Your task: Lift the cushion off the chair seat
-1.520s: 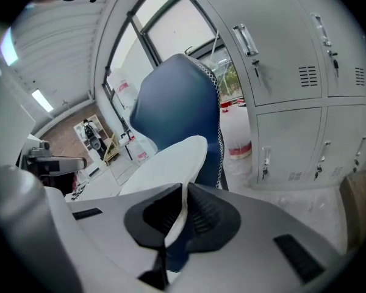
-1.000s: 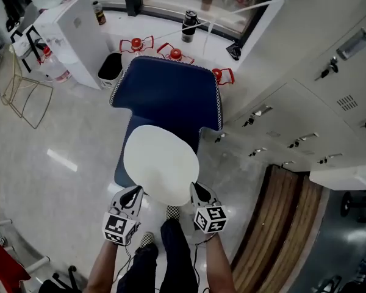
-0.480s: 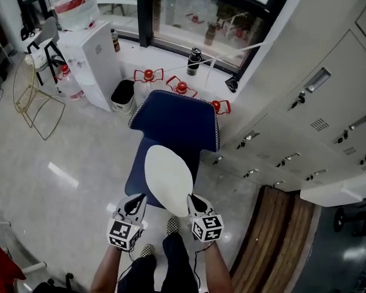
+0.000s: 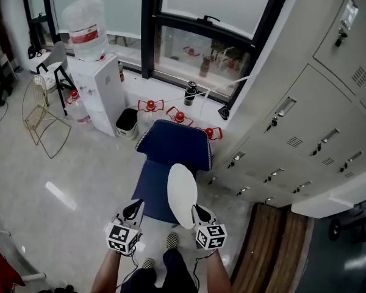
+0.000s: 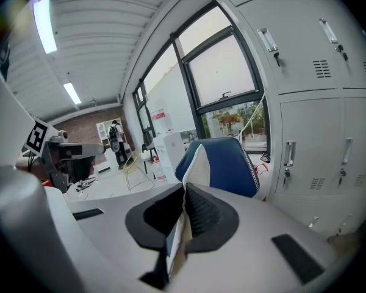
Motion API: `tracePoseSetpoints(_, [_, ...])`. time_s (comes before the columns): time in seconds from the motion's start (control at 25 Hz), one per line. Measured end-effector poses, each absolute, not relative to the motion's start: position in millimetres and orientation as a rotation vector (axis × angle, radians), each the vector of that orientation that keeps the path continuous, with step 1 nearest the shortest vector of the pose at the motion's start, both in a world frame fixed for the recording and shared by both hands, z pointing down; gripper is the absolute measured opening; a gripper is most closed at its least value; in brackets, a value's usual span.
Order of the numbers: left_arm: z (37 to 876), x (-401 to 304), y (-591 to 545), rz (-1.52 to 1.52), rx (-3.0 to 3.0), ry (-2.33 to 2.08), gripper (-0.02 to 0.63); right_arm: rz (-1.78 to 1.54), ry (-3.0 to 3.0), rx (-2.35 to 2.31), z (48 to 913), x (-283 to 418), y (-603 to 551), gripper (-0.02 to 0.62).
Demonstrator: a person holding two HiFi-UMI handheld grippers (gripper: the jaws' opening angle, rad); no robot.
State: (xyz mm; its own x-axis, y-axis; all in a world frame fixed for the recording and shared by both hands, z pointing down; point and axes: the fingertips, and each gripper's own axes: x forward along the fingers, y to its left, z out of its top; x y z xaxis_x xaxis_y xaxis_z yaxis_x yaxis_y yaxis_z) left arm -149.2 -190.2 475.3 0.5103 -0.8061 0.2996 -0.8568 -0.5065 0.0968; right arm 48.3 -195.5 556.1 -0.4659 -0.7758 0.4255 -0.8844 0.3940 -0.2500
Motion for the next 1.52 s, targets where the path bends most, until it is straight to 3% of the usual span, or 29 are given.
tracePoseSetpoints(0.92, [321.0,-174.9,-93.7,0.231,2.727,-1.463,0.02,0.329,-2.539,1.698,343.2,49.6,-89.8,0.035])
tracePoseSetpoints(1.52, [297.7,-189.4,-20.3,0.151,2.754,-1.453,0.02,0.258,-2.568,1.707,318.8,31.0,-0.4,0.034])
